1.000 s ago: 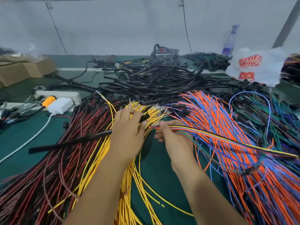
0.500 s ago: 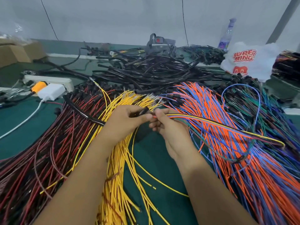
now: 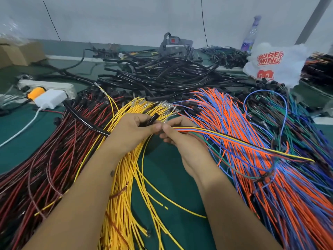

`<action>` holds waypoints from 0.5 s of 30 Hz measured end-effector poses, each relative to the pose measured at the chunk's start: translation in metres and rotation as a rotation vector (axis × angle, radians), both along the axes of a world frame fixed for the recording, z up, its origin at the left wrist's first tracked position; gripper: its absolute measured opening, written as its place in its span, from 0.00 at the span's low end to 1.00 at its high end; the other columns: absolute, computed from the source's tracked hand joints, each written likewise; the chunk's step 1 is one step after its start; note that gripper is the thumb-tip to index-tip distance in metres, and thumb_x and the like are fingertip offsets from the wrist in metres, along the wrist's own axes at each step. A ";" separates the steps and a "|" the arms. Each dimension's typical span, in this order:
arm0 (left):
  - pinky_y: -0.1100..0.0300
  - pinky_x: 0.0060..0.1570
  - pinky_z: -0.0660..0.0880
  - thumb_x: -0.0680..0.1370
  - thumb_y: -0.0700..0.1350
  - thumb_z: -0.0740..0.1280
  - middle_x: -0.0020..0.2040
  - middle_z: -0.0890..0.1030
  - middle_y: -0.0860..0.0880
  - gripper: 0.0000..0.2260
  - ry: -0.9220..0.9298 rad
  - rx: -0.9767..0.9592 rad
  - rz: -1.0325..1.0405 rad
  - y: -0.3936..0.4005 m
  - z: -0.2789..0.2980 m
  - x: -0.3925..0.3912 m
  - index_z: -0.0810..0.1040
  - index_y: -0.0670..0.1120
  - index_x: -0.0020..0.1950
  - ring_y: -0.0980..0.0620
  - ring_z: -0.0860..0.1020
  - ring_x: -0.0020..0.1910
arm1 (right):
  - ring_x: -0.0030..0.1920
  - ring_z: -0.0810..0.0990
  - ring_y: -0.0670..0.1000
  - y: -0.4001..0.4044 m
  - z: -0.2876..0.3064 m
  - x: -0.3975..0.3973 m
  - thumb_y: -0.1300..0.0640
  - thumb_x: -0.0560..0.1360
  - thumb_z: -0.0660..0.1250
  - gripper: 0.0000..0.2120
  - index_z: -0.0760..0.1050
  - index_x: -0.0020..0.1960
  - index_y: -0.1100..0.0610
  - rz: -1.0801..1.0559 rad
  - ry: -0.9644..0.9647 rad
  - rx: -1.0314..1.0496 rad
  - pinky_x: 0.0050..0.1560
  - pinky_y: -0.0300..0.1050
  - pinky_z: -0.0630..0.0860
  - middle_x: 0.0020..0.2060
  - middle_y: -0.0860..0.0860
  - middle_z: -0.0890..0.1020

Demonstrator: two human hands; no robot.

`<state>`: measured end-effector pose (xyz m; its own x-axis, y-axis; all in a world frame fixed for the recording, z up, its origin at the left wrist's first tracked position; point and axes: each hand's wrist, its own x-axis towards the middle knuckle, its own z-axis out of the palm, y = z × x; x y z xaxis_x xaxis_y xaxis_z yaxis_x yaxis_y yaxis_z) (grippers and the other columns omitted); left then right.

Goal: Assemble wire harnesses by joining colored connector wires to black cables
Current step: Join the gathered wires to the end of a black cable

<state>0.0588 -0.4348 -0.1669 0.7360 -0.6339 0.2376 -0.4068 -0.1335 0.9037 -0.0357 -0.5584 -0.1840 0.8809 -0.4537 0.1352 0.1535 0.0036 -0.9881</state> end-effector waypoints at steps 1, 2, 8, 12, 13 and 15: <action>0.68 0.39 0.75 0.75 0.43 0.71 0.36 0.84 0.52 0.03 0.010 0.002 0.016 0.000 0.000 0.000 0.84 0.48 0.46 0.61 0.79 0.35 | 0.40 0.82 0.46 0.000 0.000 0.000 0.61 0.77 0.68 0.04 0.77 0.43 0.56 -0.005 0.000 -0.005 0.42 0.40 0.76 0.35 0.50 0.83; 0.64 0.44 0.76 0.75 0.43 0.71 0.39 0.85 0.50 0.03 0.017 0.005 0.029 0.000 0.000 0.000 0.84 0.49 0.46 0.57 0.81 0.39 | 0.40 0.82 0.46 -0.001 0.000 0.001 0.61 0.77 0.68 0.04 0.78 0.43 0.56 -0.010 0.001 0.004 0.42 0.39 0.75 0.35 0.50 0.83; 0.63 0.50 0.76 0.72 0.42 0.73 0.43 0.85 0.48 0.06 0.036 -0.030 0.024 0.003 0.003 -0.002 0.84 0.54 0.45 0.57 0.81 0.44 | 0.37 0.82 0.48 -0.002 -0.001 0.006 0.61 0.77 0.68 0.06 0.80 0.42 0.55 -0.053 0.010 0.121 0.49 0.47 0.77 0.32 0.51 0.83; 0.65 0.46 0.73 0.73 0.41 0.73 0.43 0.85 0.45 0.07 0.056 -0.061 0.038 0.004 0.003 -0.002 0.84 0.53 0.46 0.56 0.78 0.40 | 0.36 0.82 0.47 -0.003 -0.001 0.009 0.62 0.77 0.67 0.06 0.79 0.41 0.57 -0.049 -0.002 0.208 0.44 0.41 0.77 0.31 0.51 0.83; 0.65 0.47 0.73 0.73 0.41 0.73 0.43 0.85 0.48 0.07 0.043 -0.059 0.051 0.004 0.003 -0.002 0.84 0.52 0.46 0.57 0.79 0.41 | 0.36 0.82 0.47 -0.003 -0.002 0.009 0.63 0.77 0.67 0.07 0.78 0.41 0.57 -0.033 -0.017 0.194 0.43 0.40 0.77 0.31 0.51 0.83; 0.64 0.51 0.76 0.73 0.40 0.73 0.44 0.85 0.49 0.06 0.013 -0.044 0.077 0.002 0.002 -0.004 0.84 0.51 0.47 0.55 0.81 0.46 | 0.38 0.82 0.47 -0.002 -0.003 0.007 0.64 0.78 0.66 0.08 0.78 0.41 0.56 0.012 -0.054 0.156 0.43 0.38 0.78 0.33 0.51 0.83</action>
